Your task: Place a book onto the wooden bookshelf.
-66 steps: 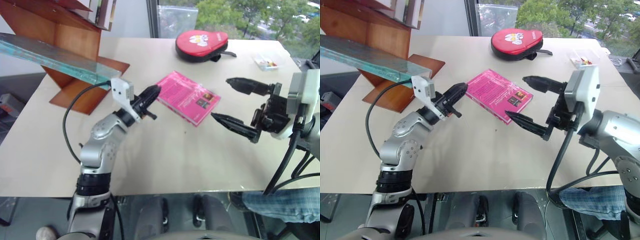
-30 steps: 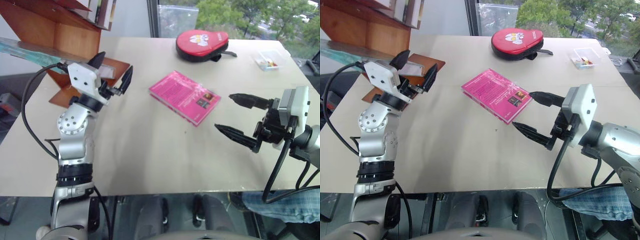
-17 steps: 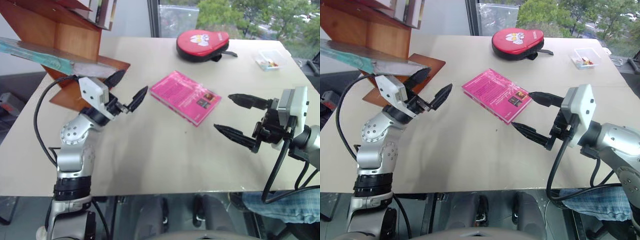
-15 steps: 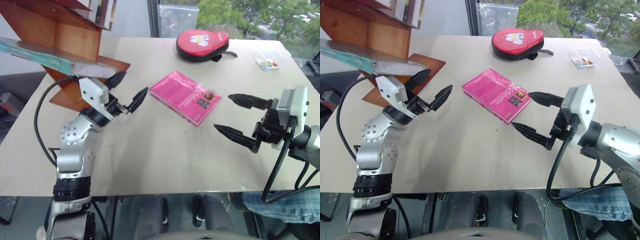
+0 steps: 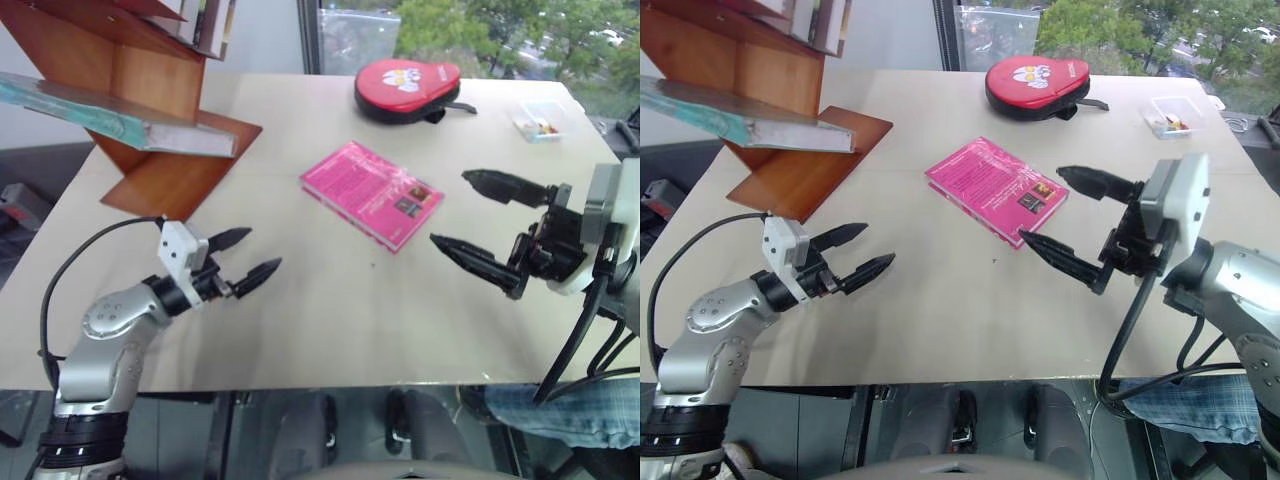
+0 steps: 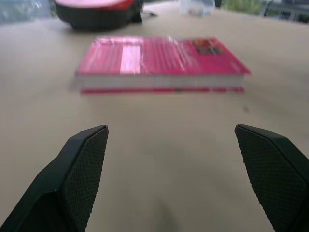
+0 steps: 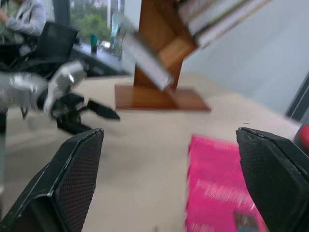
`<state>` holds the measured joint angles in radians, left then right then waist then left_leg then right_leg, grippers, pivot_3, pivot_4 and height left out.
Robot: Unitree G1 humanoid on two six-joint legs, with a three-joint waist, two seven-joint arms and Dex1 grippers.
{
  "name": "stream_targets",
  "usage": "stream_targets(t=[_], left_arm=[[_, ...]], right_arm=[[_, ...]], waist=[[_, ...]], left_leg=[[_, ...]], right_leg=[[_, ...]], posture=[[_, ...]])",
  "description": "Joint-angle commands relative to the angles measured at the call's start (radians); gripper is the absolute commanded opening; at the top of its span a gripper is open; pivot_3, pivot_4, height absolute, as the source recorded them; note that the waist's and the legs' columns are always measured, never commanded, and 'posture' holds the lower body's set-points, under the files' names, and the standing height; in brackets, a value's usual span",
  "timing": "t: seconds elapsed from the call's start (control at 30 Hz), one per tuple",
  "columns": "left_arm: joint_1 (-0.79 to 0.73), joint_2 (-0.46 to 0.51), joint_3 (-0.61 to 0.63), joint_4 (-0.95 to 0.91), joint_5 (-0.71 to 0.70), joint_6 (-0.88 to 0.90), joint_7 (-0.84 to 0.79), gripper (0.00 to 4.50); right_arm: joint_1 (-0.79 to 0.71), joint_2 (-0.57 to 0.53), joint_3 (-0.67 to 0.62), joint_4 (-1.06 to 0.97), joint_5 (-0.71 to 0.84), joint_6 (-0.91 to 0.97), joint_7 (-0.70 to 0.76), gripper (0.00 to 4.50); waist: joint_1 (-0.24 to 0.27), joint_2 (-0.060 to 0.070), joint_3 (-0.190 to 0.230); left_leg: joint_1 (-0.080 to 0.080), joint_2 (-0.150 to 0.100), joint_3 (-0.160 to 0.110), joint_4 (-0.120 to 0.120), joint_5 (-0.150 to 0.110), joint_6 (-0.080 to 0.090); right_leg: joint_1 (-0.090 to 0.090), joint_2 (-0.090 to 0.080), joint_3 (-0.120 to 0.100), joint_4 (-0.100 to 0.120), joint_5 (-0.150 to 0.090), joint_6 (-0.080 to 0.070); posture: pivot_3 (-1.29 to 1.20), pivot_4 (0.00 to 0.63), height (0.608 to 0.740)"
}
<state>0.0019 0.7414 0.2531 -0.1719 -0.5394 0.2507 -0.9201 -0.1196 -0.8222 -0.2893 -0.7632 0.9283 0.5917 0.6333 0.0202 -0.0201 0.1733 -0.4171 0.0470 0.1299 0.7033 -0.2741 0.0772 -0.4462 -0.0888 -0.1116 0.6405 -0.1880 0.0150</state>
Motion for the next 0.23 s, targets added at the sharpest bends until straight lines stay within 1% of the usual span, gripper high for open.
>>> stream_targets(t=[0.03,0.13,0.23], left_arm=[[0.026,0.054,0.067,0.001,-0.008,0.01,-0.047,4.4],[0.079,0.124,0.13,-0.002,-0.03,0.05,-0.103,4.4],[0.098,0.161,0.165,-0.008,-0.034,0.052,-0.139,4.4]], right_arm=[[0.083,-0.043,-0.08,-0.018,-0.026,-0.002,0.046,4.5],[0.28,-0.089,-0.213,-0.016,-0.088,0.006,0.137,4.5],[0.418,-0.098,-0.307,-0.004,-0.13,-0.002,0.2,4.5]], waist=[[-0.002,0.0,0.0],[-0.003,0.001,0.0],[-0.002,0.001,0.0]], left_leg=[[0.0,0.0,0.0,0.0,-0.001,0.0],[0.0,0.0,0.0,0.0,-0.002,-0.001],[-0.001,0.0,0.0,-0.001,-0.002,-0.002]], right_leg=[[0.0,-0.001,0.0,0.0,0.0,0.0],[0.0,-0.001,0.0,-0.001,0.0,0.0],[0.0,-0.001,0.0,-0.002,0.0,0.0]], posture=[[0.0,0.15,0.74],[0.0,0.15,0.74],[0.0,0.15,0.74]])
